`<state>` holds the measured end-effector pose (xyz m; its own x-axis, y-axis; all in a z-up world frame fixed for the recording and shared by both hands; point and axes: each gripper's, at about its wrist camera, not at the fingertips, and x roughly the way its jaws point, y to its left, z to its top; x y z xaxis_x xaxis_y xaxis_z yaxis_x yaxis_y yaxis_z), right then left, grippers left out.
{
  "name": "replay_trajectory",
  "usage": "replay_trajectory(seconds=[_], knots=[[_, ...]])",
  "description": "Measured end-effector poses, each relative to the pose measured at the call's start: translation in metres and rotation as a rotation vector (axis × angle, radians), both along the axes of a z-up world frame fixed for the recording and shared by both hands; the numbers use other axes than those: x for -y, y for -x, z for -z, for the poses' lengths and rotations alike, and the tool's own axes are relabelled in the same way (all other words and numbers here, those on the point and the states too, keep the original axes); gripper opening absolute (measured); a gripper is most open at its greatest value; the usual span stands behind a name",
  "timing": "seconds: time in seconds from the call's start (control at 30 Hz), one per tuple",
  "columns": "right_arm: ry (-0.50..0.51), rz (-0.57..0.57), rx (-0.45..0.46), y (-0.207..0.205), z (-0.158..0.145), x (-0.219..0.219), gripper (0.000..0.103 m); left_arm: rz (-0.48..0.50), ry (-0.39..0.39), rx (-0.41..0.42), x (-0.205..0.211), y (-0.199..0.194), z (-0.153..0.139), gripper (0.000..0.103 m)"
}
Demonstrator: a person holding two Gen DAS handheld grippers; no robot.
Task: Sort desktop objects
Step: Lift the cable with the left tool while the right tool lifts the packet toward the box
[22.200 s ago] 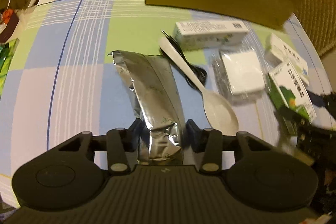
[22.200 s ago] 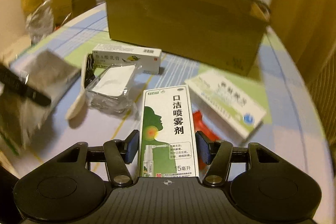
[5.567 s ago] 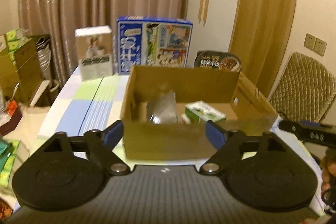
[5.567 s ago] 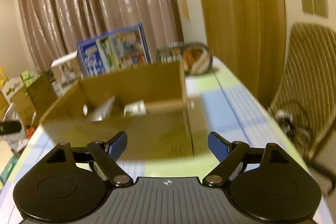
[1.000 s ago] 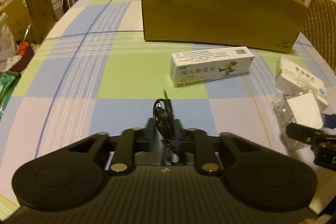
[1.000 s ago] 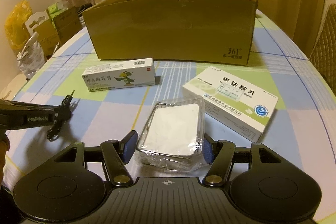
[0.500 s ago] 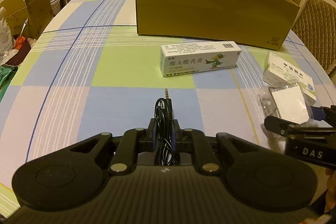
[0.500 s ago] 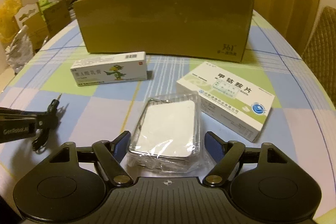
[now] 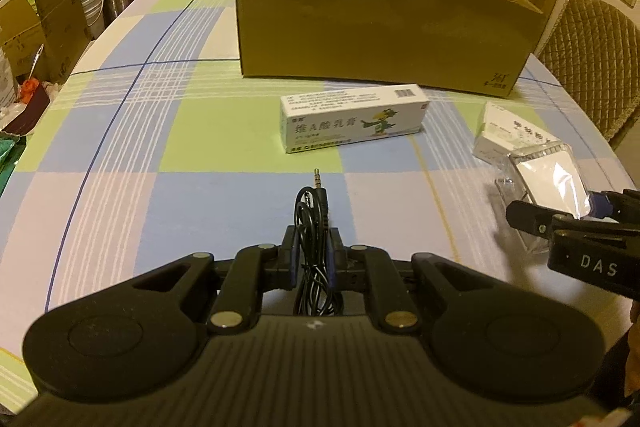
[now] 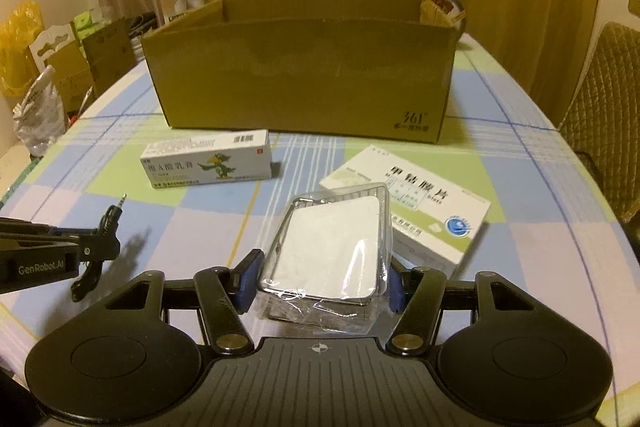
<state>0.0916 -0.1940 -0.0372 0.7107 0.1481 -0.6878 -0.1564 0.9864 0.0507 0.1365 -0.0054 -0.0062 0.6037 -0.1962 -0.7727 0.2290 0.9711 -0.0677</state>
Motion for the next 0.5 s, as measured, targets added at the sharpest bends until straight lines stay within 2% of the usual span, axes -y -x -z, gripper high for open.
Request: replay_trajectory(seconds=[0.5], knots=[[-0.011,-0.011,0.072,0.021,-0.035,0.0,0.057,0.001,0.006,0.072,0.0,0.023,-0.036,0.01]])
